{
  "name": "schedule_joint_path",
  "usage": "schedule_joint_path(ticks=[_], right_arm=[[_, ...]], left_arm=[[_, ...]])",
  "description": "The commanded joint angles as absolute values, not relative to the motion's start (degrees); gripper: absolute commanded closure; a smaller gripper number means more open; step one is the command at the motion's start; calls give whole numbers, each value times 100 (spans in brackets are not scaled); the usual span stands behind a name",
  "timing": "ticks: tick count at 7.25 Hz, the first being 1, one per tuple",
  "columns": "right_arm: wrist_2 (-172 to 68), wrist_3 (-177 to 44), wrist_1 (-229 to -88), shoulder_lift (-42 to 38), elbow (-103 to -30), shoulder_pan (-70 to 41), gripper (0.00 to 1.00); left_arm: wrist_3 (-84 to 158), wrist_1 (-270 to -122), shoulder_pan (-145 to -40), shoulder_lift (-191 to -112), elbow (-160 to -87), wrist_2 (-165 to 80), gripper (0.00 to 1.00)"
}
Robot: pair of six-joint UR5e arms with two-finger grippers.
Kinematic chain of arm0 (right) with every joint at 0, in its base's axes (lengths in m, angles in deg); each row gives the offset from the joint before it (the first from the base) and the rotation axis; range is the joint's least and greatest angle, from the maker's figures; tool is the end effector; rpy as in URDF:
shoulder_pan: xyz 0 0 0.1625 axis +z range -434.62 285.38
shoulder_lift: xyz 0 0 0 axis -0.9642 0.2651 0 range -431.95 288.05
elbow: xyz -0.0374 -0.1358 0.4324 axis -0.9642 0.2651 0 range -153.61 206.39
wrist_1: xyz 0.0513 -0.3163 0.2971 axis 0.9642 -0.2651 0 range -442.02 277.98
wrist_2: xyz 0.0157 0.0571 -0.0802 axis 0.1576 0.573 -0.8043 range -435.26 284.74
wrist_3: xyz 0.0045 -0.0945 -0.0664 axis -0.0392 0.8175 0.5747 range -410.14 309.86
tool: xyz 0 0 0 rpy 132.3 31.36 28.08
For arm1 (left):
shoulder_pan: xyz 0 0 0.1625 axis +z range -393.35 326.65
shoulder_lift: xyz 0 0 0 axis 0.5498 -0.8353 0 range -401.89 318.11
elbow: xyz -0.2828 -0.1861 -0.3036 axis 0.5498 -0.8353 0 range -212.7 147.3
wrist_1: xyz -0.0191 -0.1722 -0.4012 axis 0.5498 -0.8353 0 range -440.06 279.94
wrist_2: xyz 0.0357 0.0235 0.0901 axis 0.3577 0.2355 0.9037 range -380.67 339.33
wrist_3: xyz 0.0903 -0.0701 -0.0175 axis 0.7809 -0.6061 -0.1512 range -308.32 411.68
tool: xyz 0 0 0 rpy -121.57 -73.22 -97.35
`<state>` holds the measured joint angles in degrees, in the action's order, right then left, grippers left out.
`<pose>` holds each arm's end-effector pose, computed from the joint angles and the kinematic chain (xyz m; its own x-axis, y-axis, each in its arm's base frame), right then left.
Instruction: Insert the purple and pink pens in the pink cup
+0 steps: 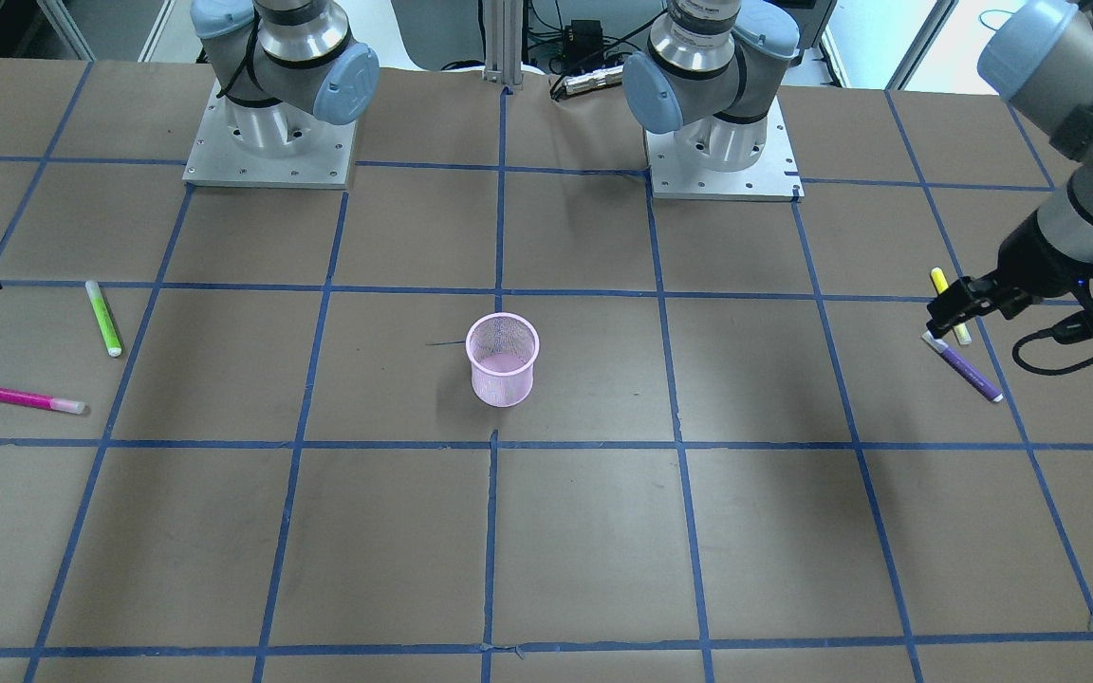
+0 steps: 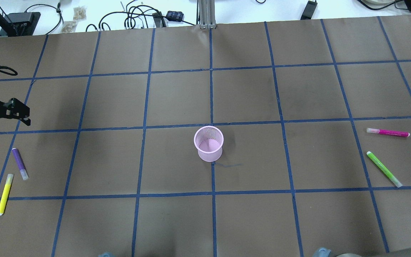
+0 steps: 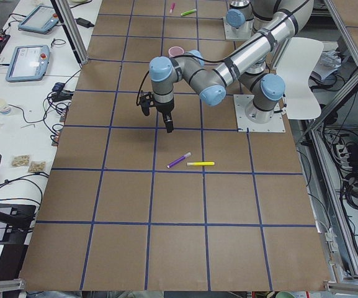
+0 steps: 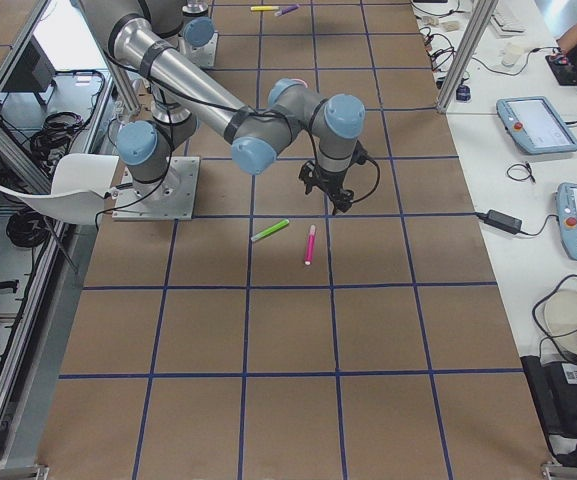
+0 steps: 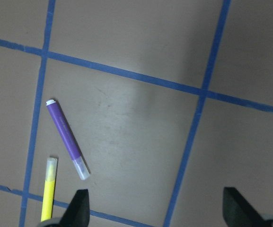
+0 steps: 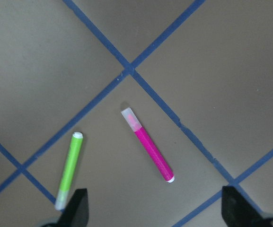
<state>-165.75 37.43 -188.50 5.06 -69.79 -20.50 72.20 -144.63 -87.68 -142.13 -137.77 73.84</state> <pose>-0.2382 -0.5551 0.3489 -0.6192 -0.7839 -0.0466 -0.7850 0.6194 0.0105 0.2239 -0.5249 0.3169 -0.9628 -0.2599 -0.0743 -0.2623 0.9646 0.0258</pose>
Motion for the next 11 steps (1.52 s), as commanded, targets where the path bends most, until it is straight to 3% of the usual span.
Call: schedule_joint_path(ticks=[1, 2, 5, 7, 8, 9, 11], right_arm=[[-16552, 5117, -19364, -92, -6985, -2320, 0], [-16543, 5529, -19460, -111, -7020, -2321, 0], [-16614, 6525, -21319, -120, -8133, -2399, 0], [-16587, 6544, -21298, -164, -8347, -2575, 0], [-16578, 6578, -21367, -216, -8469, -2584, 0], [-16604, 6570, -21368, -251, -8488, -2637, 0], [-16605, 6570, -21394, -479, -8462, -2672, 0]], left_arm=[[7809, -13687, -8260, -14821, -13790, 7372, 0], [8031, -13562, -8188, -14989, -13816, 7190, 0], [8068, -13254, -7704, -15463, -13896, 6777, 1], [8059, -13209, -7712, -15640, -13922, 6783, 2], [8094, -13200, -7704, -15650, -13966, 6792, 19], [8234, -13200, -7703, -15650, -13957, 6818, 24], [8226, -13218, -7703, -15667, -14027, 6819, 23]])
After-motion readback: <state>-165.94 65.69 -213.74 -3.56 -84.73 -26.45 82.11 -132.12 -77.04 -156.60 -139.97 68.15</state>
